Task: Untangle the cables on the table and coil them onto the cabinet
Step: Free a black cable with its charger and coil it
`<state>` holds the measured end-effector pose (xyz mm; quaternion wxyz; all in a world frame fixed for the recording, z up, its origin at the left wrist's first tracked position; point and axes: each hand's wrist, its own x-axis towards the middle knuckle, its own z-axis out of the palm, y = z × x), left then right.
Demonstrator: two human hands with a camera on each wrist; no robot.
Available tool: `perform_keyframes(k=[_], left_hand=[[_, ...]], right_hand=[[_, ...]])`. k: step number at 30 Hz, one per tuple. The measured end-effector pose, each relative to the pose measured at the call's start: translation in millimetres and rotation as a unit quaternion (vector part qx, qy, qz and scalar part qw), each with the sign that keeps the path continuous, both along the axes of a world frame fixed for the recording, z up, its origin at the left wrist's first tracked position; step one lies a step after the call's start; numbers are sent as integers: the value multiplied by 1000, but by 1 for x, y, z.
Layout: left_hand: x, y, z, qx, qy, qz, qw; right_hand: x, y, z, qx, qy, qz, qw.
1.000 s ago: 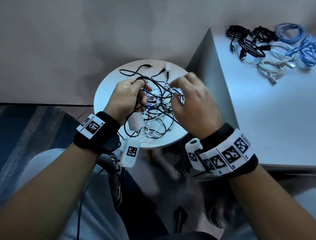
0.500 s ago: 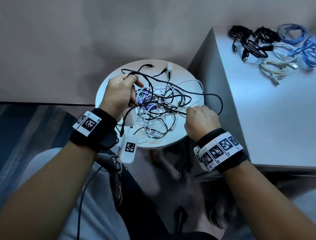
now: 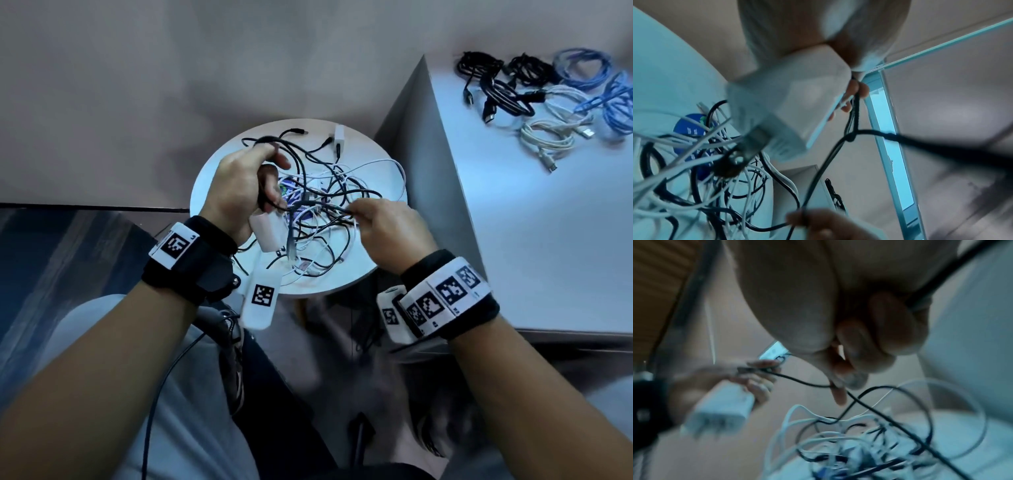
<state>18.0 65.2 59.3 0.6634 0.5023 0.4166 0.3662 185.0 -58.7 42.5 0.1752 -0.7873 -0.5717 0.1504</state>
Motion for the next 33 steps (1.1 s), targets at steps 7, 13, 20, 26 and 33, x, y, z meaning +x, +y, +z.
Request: perform_keyframes(k=[7,13,20,26,33], left_hand=[[-4,-1,6,-47,-33,-6,998],[-1,-9,0,19,6,-115,993],[7,-29,0,33,50,-213,975],[7,-29,2,-15,29,-219,975],[4,-26,6,13,50,-270,962]], right_hand=[[-7,-9,-11,-188,-203,34,960],[-20,2,4,131,-34,-35,990],[-28,4,18,196,303,13,933],[-9,7,15,126,350,54,926],[-1,4,23,134,227,46,963]])
